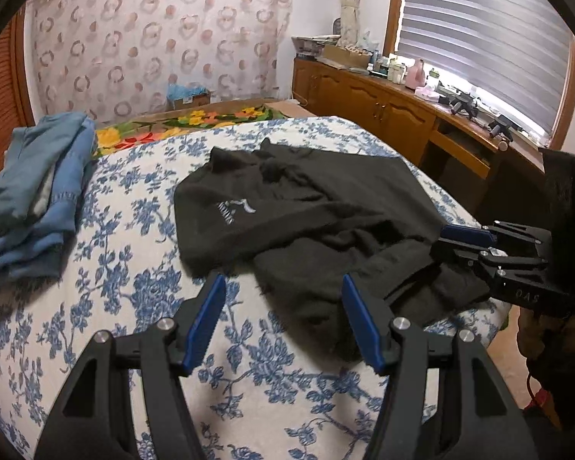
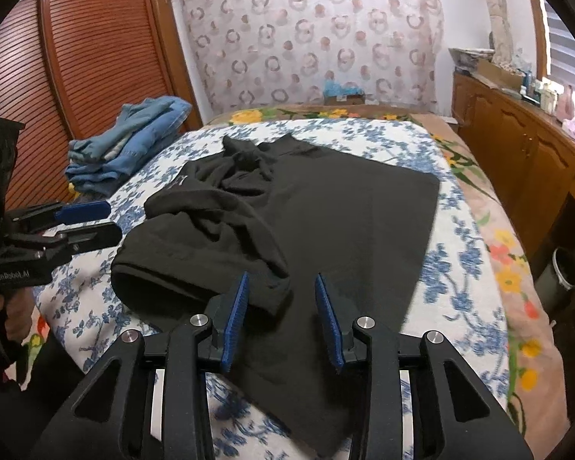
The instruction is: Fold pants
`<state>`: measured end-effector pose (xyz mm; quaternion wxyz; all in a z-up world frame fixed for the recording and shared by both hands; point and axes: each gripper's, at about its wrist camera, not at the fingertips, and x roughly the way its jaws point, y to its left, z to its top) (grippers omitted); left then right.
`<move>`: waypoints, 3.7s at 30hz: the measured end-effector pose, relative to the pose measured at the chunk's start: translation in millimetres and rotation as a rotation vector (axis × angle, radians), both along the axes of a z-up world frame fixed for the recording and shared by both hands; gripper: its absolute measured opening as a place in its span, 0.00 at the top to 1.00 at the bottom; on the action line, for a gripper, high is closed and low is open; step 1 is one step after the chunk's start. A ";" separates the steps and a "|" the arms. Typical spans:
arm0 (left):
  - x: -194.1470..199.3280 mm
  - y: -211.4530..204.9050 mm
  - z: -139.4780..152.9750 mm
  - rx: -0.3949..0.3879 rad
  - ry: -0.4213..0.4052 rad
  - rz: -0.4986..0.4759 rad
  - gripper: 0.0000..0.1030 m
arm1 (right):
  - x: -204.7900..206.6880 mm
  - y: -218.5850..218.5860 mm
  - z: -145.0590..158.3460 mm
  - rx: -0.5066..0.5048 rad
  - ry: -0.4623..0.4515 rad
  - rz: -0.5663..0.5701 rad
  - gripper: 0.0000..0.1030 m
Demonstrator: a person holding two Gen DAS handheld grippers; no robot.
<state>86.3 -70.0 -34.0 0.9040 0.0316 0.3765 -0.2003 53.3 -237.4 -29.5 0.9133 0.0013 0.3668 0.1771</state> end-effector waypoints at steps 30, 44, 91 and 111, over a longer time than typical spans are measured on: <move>-2.5 0.4 -3.0 -0.011 0.004 -0.003 0.40 | -26.9 -6.9 43.8 -0.042 -0.071 0.010 0.95; -2.6 -13.6 -0.3 -0.004 -0.003 -0.026 0.40 | -57.4 -52.1 18.5 -0.033 0.031 -0.064 0.95; 12.6 61.5 13.3 -0.013 -0.048 0.116 0.40 | 70.4 111.6 -8.6 -0.111 0.062 0.248 0.69; 13.8 62.0 2.2 -0.022 -0.024 0.123 0.40 | 71.4 119.2 -12.3 -0.202 0.026 0.278 0.96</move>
